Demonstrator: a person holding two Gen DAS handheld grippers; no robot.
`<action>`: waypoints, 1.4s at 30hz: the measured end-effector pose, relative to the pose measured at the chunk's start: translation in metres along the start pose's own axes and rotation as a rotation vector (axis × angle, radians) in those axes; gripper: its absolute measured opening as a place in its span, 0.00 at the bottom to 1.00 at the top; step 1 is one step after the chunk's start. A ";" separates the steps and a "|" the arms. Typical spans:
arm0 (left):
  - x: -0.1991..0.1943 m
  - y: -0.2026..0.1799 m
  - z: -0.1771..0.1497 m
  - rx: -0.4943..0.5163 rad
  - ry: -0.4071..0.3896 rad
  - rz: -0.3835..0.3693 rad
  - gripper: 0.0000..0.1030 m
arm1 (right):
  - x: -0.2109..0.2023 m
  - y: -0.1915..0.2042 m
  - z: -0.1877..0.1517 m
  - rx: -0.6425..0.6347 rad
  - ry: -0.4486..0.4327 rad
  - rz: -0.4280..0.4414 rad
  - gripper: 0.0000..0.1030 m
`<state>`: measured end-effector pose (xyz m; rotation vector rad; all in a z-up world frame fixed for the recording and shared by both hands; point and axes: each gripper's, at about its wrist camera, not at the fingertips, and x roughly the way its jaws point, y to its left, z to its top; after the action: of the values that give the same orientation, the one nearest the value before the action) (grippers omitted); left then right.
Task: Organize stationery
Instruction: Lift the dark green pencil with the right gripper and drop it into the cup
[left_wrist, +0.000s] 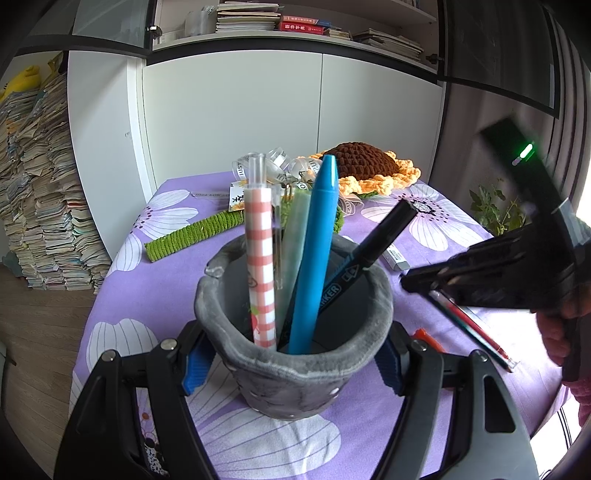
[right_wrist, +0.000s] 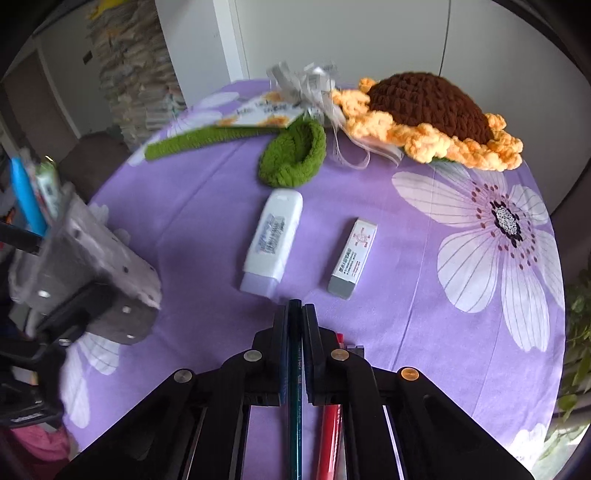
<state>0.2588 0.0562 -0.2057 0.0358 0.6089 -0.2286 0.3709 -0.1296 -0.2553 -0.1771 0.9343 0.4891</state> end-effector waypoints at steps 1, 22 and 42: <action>0.000 0.000 0.000 0.001 0.000 0.001 0.69 | -0.008 -0.001 0.000 0.017 -0.024 0.021 0.08; -0.001 -0.002 0.000 0.003 0.000 -0.001 0.69 | -0.116 0.054 0.065 0.081 -0.660 0.451 0.08; 0.002 0.001 0.002 -0.005 0.004 -0.018 0.70 | -0.086 0.072 0.068 -0.020 -0.694 0.513 0.08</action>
<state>0.2617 0.0562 -0.2056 0.0261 0.6144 -0.2443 0.3432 -0.0704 -0.1420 0.2173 0.2789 0.9580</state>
